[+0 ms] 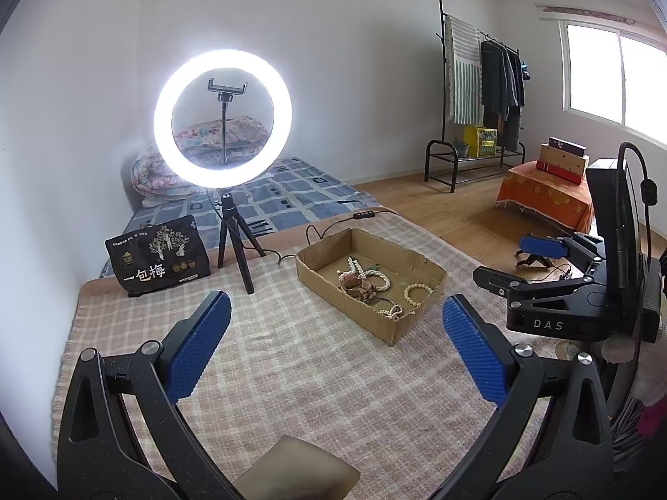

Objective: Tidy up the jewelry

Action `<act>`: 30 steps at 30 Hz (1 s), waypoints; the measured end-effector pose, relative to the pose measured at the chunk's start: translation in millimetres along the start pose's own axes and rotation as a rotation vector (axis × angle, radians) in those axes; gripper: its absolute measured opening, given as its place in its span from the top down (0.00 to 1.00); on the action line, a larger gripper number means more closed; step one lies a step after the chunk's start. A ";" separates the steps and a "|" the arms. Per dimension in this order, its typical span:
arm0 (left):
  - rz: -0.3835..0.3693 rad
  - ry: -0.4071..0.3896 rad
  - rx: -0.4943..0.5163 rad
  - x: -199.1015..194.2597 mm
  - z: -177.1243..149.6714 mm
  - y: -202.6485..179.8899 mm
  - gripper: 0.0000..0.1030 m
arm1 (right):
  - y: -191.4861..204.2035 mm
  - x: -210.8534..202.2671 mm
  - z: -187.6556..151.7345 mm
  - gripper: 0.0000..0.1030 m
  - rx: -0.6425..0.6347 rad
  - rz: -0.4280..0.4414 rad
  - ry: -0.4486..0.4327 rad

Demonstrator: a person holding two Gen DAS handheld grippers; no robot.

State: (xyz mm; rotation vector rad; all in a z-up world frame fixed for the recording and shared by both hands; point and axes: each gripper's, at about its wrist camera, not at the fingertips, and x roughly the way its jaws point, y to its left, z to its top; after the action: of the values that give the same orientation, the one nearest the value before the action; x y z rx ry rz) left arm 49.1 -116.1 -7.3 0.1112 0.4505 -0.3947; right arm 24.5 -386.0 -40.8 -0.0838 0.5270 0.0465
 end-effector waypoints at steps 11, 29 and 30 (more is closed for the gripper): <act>0.001 0.000 0.001 -0.7 0.1 0.1 0.00 | -0.3 1.8 -0.3 0.21 -0.001 -0.001 0.001; 0.001 0.001 0.002 0.2 0.0 -0.8 0.00 | 0.9 5.9 -1.8 0.21 0.002 -0.001 0.010; 0.001 0.001 0.002 0.1 -0.1 -0.7 0.00 | 1.0 6.4 -2.3 0.21 0.001 -0.001 0.011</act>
State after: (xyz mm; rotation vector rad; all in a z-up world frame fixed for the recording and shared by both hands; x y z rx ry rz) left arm 48.9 -116.7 -7.4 0.1139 0.4513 -0.3941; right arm 28.9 -385.1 -46.1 -0.0830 0.5379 0.0449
